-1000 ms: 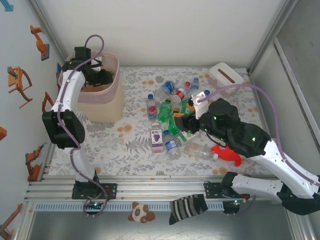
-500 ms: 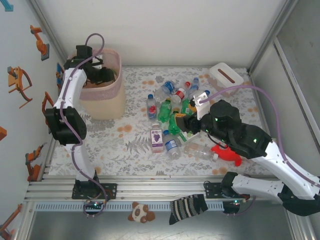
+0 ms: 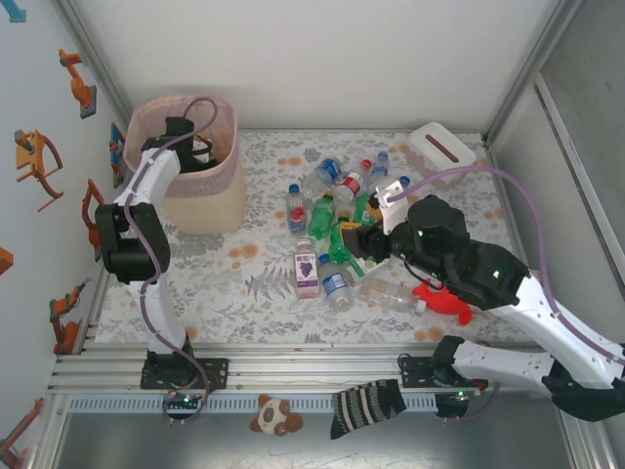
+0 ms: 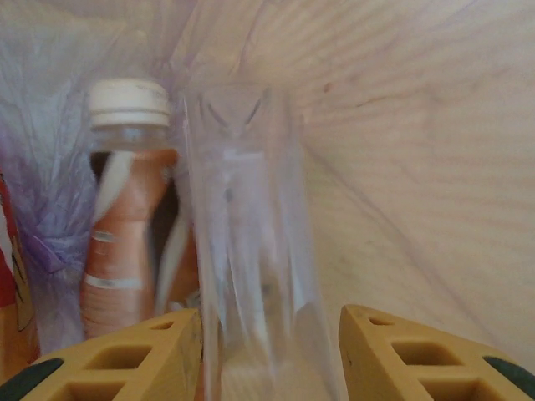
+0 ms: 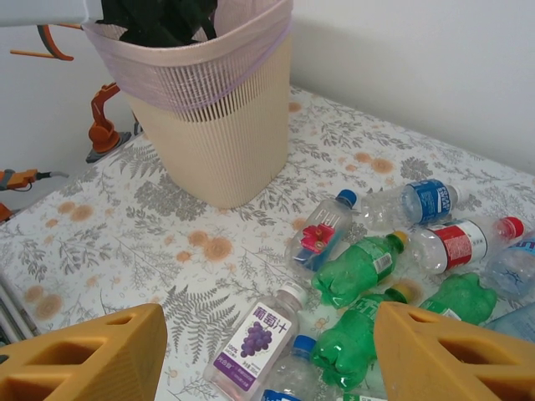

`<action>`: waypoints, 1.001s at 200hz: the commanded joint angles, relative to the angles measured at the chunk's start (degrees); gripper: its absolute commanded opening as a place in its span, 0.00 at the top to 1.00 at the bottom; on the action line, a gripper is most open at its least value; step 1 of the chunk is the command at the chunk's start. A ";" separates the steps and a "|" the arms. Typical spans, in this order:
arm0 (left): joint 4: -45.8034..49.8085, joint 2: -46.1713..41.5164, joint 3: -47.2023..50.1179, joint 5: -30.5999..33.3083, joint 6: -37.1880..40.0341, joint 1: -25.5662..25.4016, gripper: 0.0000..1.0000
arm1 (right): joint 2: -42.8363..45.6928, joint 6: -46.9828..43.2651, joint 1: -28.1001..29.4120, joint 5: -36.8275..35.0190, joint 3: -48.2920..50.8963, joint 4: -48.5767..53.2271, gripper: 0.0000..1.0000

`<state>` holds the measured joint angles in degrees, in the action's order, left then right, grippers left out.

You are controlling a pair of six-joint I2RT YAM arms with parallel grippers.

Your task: Put the plastic bottles in the bin

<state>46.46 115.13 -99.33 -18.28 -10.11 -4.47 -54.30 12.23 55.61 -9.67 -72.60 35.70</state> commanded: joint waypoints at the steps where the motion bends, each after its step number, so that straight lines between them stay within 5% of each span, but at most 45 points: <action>1: -2.28 1.12 1.59 1.04 -0.74 -0.19 0.49 | 0.04 0.67 0.39 0.27 -0.26 -1.04 0.34; 86: -2.96 -4.86 0.38 0.92 -1.84 -0.19 0.23 | 0.30 0.79 0.78 -0.35 -0.32 -0.72 0.34; 200: 1.66 -15.38 -7.00 3.60 -1.93 -0.19 0.20 | 0.17 0.51 0.83 -0.44 -0.43 -0.82 0.34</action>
<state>45.23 102.26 -103.85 -15.14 -11.64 -4.47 -54.30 12.23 56.03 -9.72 -72.60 35.73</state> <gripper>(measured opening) 0.802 0.660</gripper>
